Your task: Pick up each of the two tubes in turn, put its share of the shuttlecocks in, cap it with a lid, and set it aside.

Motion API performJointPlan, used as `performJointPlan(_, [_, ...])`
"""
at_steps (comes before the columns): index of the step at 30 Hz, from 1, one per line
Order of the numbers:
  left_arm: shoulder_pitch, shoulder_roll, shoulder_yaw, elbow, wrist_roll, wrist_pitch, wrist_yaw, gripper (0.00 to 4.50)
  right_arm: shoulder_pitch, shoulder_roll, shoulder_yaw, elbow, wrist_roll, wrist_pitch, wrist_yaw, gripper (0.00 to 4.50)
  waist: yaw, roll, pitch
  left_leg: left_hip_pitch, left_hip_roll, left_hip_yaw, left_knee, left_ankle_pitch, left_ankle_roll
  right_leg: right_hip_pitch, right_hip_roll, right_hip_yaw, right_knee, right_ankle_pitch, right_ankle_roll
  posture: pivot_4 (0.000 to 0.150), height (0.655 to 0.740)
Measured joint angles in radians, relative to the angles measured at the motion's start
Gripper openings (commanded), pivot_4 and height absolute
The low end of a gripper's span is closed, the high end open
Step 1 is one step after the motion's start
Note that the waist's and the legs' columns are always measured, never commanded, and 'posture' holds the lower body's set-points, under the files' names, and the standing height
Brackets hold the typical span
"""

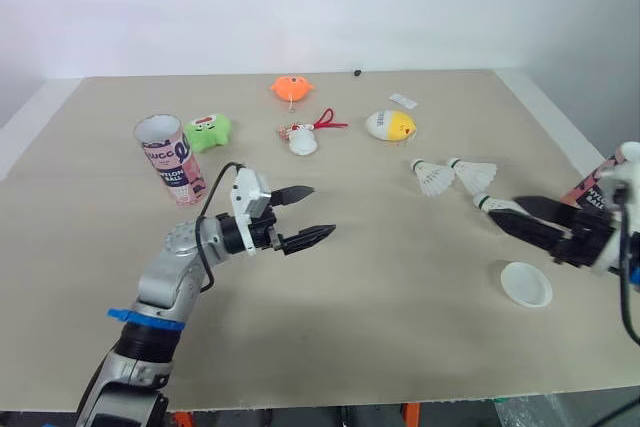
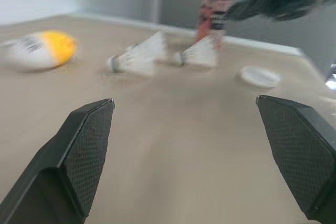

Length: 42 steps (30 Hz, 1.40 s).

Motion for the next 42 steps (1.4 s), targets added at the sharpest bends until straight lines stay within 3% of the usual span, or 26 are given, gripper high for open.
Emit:
performJointPlan(4, [0.158, 0.037, 0.065, -0.138, -0.006, 0.058, 0.108, 4.5, -0.116, 0.071, 0.254, -0.078, -0.018, -0.041, 0.043, 4.49, 0.001, -0.004, 0.002, 0.0, 0.0, 0.0, 0.0, 0.0, 0.0, 0.0, 0.001, 0.002, 0.0, -0.001, -0.001, 0.15, 0.74])
performJointPlan(9, [0.395, 0.023, 0.144, -0.35, 0.003, 0.08, 0.289, 4.5, -0.297, 0.211, 0.504, 0.0, -0.134, -0.144, 0.075, 4.49, 0.0, -0.008, 0.004, -0.002, 0.001, 0.004, 0.0, -0.001, -0.001, -0.003, 0.0, 0.005, 0.0, 0.001, 0.003, 0.15, 0.74])
performJointPlan(18, [0.621, -0.154, 0.267, -0.406, 0.134, -0.083, 0.584, 4.5, -0.394, 0.315, 0.593, 0.122, -0.21, -0.238, 0.154, 4.49, 0.018, -0.011, 0.004, -0.003, 0.002, 0.007, 0.0, -0.001, -0.001, -0.006, 0.0, 0.005, 0.0, 0.0, -0.002, 0.15, 0.74])
performJointPlan(23, [0.608, -0.158, 0.321, -0.319, 0.139, -0.125, 0.625, 4.5, -0.403, 0.35, 0.596, 0.124, -0.229, -0.256, 0.137, 4.49, 0.019, -0.011, 0.004, -0.003, 0.004, 0.007, 0.0, -0.001, -0.001, -0.006, 0.002, 0.005, 0.0, 0.001, -0.003, 0.15, 0.74])
performJointPlan(33, [0.406, -0.067, 0.34, -0.14, 0.138, -0.13, 0.601, 4.5, -0.391, 0.454, 0.51, 0.123, -0.258, -0.288, -0.079, 4.49, 0.018, -0.012, 0.004, -0.004, 0.006, 0.008, -0.001, -0.001, -0.002, -0.007, 0.004, 0.005, 0.0, 0.003, -0.001, 0.15, 0.74])
performJointPlan(42, [0.265, -0.034, 0.328, -0.011, 0.153, -0.107, 0.612, 4.5, -0.374, 0.467, 0.465, 0.107, -0.243, -0.287, -0.141, 4.49, 0.018, -0.012, 0.004, -0.004, 0.006, 0.008, -0.001, -0.001, -0.002, -0.008, 0.004, 0.005, 0.0, 0.004, 0.0, 0.15, 0.74])
